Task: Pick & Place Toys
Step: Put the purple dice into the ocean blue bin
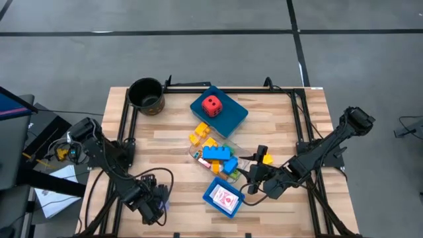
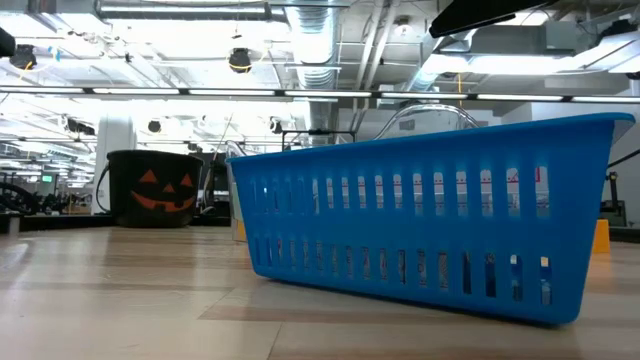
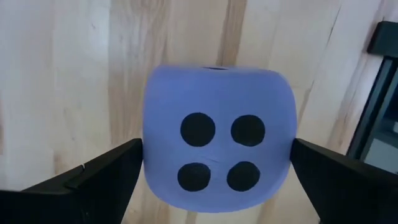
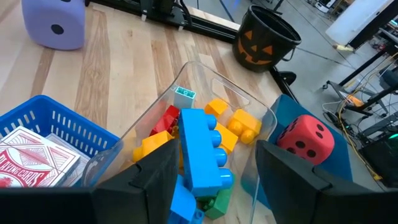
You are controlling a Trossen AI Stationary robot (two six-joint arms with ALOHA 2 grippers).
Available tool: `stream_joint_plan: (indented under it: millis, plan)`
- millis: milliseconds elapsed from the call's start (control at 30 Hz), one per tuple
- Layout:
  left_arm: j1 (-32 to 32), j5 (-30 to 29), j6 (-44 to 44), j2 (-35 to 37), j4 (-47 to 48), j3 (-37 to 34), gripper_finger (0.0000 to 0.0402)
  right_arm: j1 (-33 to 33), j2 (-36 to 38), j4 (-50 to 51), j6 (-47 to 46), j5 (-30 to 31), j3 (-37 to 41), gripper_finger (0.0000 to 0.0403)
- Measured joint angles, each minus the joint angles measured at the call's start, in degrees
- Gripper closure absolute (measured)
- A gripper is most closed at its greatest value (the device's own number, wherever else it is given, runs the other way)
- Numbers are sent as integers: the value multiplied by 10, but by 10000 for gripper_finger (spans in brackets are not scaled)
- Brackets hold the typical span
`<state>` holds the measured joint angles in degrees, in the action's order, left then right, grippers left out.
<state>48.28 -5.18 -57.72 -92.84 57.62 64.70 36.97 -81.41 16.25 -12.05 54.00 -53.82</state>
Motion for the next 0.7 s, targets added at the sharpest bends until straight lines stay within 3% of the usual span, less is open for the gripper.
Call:
stream_joint_plan:
  millis: [700]
  plan:
    - [-4,5,9,-3,-12,-8,2,-4,0,0,-2,-13,0,198]
